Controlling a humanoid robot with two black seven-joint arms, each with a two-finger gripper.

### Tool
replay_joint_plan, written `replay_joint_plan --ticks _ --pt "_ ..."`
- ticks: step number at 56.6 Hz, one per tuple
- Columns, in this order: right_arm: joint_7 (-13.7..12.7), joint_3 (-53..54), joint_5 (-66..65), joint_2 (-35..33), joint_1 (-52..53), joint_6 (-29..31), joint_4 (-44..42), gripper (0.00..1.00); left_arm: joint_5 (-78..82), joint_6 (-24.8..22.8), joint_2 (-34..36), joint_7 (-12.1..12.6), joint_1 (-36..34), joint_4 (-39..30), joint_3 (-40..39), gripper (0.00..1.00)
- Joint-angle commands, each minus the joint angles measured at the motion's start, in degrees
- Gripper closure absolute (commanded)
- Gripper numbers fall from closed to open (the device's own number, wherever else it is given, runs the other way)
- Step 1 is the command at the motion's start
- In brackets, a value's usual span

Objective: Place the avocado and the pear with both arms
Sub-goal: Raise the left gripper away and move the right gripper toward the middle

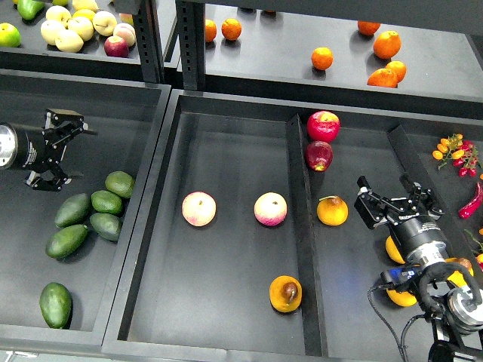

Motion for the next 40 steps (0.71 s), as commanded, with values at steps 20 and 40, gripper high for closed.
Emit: replay_joint_plan --ticks 20,40 --pt "-4.5 -13.9 0.2 -11.8 1.4 0.3 0.9 0.0 -11.7 0.0 -10.4 0.0 17.5 -0.9 -29.1 0.01" --pt "-6.8 -22.6 0.2 -18.4 2.7 0.3 1.7 0.0 -11.0 0.0 -22.3 0.0 28.4 -10.4 -52.2 0.01"
